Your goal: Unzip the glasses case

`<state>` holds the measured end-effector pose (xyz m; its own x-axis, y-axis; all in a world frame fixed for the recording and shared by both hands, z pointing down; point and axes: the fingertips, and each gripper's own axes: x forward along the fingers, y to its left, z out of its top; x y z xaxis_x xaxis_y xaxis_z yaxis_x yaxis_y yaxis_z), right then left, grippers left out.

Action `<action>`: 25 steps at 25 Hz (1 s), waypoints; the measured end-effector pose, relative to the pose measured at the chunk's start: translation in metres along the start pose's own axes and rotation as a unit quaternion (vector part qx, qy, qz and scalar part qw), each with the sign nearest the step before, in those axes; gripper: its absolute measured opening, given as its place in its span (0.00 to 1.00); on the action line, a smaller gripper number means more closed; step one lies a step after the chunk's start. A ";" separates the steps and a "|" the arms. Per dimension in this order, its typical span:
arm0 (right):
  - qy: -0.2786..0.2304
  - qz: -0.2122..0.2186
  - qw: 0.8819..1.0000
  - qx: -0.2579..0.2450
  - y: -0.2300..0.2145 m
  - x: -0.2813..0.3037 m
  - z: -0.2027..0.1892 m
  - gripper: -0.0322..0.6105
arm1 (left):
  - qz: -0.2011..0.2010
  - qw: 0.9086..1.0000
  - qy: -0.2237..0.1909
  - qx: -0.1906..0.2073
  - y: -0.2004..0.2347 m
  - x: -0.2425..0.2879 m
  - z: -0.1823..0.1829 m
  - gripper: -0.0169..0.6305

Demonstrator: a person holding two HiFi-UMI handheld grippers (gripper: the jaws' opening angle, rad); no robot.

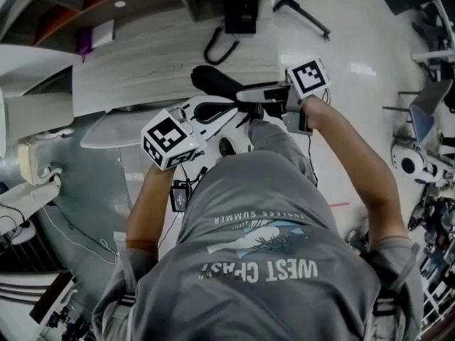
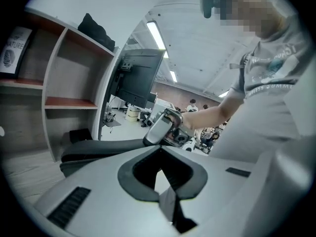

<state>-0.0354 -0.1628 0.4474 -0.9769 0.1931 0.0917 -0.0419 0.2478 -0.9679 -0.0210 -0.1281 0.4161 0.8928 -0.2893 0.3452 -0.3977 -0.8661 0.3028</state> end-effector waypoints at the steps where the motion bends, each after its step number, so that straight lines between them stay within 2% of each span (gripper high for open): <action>1: -0.002 0.000 1.000 0.002 -0.001 0.001 0.001 0.47 | 0.001 1.000 0.003 0.001 -0.001 0.002 -0.001 0.03; 9: -0.022 -0.024 0.999 0.028 -0.030 0.001 0.009 0.46 | 0.040 0.997 0.040 0.043 0.010 0.019 -0.012 0.03; 15: -0.039 -0.034 0.997 0.057 -0.052 -0.007 0.010 0.46 | 0.045 0.997 0.042 0.041 0.018 0.034 -0.021 0.03; 20: -0.045 -0.045 0.997 0.048 -0.061 -0.012 0.011 0.46 | 0.046 0.997 0.036 0.041 0.020 0.037 -0.028 0.03; 25: -0.031 -0.097 0.994 0.036 -0.086 -0.029 0.020 0.46 | 0.053 0.996 0.054 0.037 0.030 0.047 -0.038 0.05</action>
<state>-0.0079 -0.2086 0.5236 -0.9601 0.0886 0.2654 -0.2431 0.2052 -0.9480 0.0015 -0.1521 0.4752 0.8174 -0.3380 0.4666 -0.4678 -0.8621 0.1950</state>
